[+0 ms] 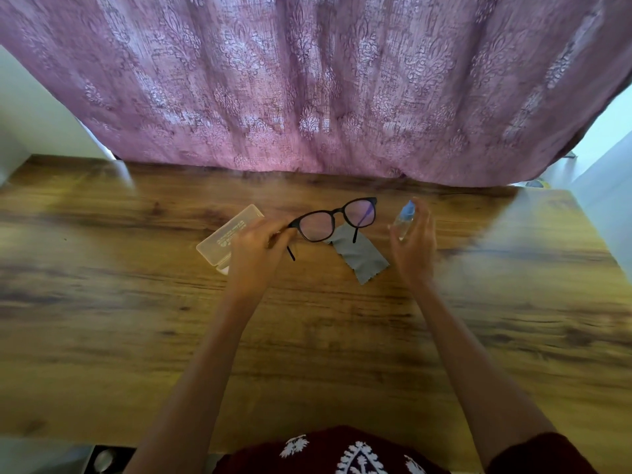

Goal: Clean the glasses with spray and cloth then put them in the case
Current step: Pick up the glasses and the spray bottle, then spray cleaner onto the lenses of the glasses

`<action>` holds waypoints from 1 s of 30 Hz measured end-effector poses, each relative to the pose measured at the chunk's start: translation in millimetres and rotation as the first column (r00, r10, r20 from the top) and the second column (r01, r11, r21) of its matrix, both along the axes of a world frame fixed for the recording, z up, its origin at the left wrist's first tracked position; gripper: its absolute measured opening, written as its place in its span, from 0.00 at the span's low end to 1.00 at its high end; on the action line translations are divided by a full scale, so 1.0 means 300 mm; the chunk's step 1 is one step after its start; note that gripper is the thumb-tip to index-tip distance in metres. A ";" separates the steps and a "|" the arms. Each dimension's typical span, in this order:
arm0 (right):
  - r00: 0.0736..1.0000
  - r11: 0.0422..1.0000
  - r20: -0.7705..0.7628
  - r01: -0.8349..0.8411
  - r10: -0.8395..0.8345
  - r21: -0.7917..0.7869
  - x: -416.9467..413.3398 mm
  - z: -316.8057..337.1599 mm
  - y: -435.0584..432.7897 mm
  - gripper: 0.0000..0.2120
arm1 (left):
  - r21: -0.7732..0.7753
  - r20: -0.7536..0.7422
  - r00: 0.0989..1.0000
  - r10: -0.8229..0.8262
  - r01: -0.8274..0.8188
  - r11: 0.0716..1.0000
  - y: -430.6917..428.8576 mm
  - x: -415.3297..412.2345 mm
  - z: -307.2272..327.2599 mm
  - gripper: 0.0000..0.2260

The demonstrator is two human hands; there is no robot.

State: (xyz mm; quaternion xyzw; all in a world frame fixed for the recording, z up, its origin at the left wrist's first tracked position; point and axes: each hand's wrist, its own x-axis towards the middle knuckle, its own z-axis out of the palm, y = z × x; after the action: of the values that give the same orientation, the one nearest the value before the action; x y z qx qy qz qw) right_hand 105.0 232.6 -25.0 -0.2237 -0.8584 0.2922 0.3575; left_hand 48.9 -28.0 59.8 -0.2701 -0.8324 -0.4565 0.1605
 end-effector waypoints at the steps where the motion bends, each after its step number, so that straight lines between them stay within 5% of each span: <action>1: 1.000 1.000 0.007 -0.008 0.008 -0.001 -0.005 -0.003 0.004 0.25 | -0.003 0.001 1.000 -0.002 0.002 1.000 0.001 0.000 -0.004 0.08; 13: 0.989 0.948 -0.074 -0.145 0.129 -0.283 -0.018 0.085 -0.063 0.21 | 0.027 0.039 0.996 0.082 -0.083 0.996 -0.007 -0.001 -0.012 0.07; 21: 0.869 0.511 -0.337 -0.488 0.363 -0.707 0.078 0.255 -0.262 0.15 | 0.005 0.064 0.989 0.130 -0.130 0.991 -0.006 -0.007 -0.017 0.07; 27: 0.732 0.166 -0.492 -0.622 0.472 -0.765 0.139 0.343 -0.343 0.17 | 0.004 0.034 0.990 0.138 -0.138 0.990 -0.005 0.006 0.001 0.07; 30: 0.694 0.078 -0.538 -0.644 0.479 -0.761 0.158 0.364 -0.357 0.19 | 0.016 0.008 0.992 0.124 -0.124 0.992 -0.004 0.017 0.025 0.08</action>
State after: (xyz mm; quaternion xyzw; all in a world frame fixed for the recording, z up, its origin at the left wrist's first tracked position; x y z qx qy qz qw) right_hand 152.3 125.5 84.3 -0.0121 -0.5230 0.8478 0.0868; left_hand 53.9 -29.3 67.4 -0.2149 -0.8443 -0.4534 0.1882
